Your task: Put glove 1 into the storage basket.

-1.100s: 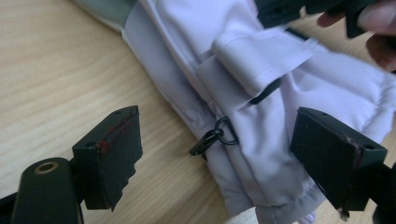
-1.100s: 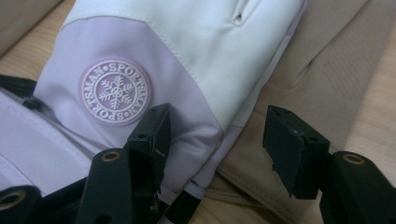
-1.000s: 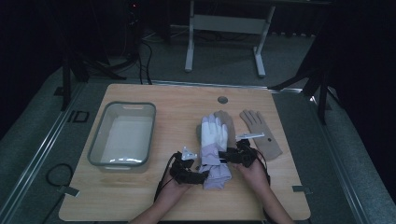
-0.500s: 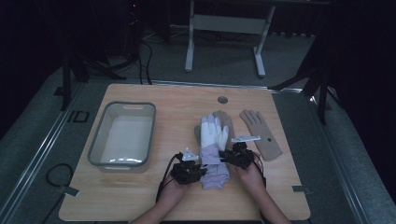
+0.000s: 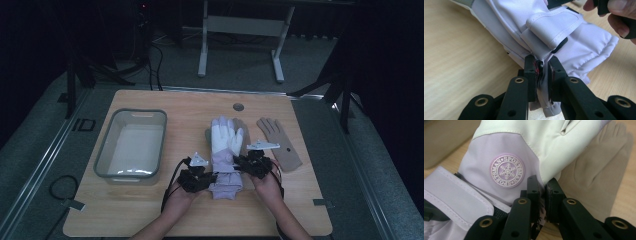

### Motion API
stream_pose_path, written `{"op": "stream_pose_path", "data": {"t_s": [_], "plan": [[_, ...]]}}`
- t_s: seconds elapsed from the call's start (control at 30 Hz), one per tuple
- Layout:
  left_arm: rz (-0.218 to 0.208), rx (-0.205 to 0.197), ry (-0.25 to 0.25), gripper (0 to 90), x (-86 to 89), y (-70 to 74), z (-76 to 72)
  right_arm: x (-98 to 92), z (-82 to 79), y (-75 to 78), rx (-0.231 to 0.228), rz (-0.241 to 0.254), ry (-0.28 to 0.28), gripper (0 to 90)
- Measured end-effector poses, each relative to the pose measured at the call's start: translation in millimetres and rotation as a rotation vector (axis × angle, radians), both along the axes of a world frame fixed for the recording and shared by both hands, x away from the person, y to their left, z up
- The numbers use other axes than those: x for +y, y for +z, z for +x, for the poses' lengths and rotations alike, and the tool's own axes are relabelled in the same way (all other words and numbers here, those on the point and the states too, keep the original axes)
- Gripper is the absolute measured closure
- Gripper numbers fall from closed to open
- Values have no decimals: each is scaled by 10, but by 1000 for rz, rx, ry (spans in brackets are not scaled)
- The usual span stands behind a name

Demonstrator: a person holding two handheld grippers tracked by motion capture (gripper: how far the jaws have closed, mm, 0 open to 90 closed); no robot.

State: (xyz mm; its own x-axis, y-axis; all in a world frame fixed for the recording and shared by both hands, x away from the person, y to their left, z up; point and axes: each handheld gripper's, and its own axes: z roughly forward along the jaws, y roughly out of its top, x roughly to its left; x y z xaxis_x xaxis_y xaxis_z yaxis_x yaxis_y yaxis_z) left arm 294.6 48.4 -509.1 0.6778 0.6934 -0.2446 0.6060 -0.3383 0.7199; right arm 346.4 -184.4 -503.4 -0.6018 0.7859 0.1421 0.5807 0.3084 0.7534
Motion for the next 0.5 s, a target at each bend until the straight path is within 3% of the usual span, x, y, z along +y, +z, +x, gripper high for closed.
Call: {"op": "stream_pose_path", "data": {"t_s": [0.2,0.5], "plan": [[-2,-21,-4,809,105,170,27,78,3,197,-30,11,1,833],[14,-25,-23,809,266,307,70,228,31,324,-48,10,17,833]]}}
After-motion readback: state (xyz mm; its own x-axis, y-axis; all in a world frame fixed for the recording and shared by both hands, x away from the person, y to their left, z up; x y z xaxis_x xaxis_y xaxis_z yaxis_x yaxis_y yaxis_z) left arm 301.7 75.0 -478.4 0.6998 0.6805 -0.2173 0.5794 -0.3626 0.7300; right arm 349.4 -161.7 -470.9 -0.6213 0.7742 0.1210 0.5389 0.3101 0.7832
